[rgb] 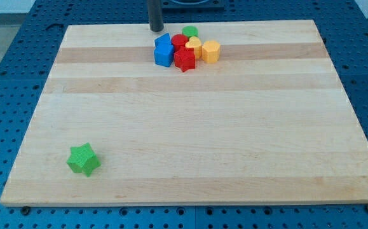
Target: Nudge green circle along with group of blocks left a bit
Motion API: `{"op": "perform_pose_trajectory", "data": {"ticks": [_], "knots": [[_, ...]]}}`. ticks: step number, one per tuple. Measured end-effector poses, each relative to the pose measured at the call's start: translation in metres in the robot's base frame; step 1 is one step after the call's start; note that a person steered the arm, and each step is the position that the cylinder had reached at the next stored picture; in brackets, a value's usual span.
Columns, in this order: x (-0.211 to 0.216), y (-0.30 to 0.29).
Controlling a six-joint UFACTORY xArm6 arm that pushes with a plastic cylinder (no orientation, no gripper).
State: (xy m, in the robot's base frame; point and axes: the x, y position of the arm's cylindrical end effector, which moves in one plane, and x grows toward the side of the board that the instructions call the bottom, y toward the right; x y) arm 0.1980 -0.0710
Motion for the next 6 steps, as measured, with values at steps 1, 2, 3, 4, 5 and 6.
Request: {"op": "perform_pose_trajectory", "data": {"ticks": [1,2,3,4,5,6], "knots": [[-0.005,0.034],[-0.004,0.056],[0.021,0.09],[0.046,0.096],[0.047,0.062],[0.046,0.037]]}}
